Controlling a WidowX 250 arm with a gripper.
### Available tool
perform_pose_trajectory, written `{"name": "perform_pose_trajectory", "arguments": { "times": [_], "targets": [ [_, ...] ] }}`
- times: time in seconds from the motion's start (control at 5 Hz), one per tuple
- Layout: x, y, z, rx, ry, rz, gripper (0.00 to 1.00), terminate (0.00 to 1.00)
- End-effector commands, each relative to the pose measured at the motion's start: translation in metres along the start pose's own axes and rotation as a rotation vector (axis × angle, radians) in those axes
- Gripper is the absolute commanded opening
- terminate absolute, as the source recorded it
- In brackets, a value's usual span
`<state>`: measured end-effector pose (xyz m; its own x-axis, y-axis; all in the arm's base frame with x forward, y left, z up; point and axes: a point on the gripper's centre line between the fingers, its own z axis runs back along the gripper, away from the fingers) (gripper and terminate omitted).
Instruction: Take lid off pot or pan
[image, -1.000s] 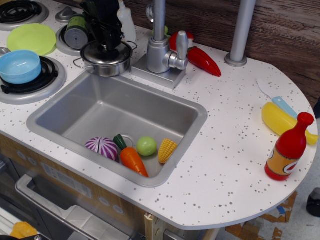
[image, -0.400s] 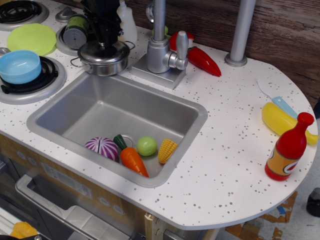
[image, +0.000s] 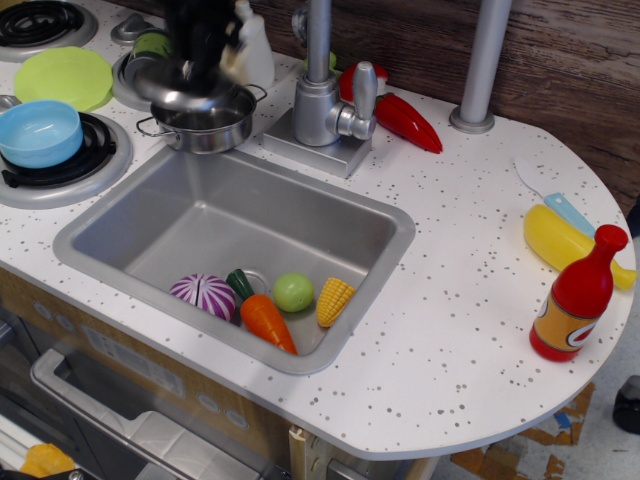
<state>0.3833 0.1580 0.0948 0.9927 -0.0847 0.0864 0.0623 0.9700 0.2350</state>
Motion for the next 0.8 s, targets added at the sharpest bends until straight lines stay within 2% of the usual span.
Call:
{"name": "perform_pose_trajectory", "arguments": {
  "times": [0.0, 0.2, 0.6],
  "targets": [
    [-0.036, -0.014, 0.047, 0.075, -0.089, 0.164, 0.00, 0.00],
    [-0.055, -0.030, 0.026, 0.021, -0.118, 0.223, 0.00, 0.00],
    [-0.055, -0.037, -0.026, -0.075, -0.206, 0.211, 0.00, 0.00]
  ]
}}
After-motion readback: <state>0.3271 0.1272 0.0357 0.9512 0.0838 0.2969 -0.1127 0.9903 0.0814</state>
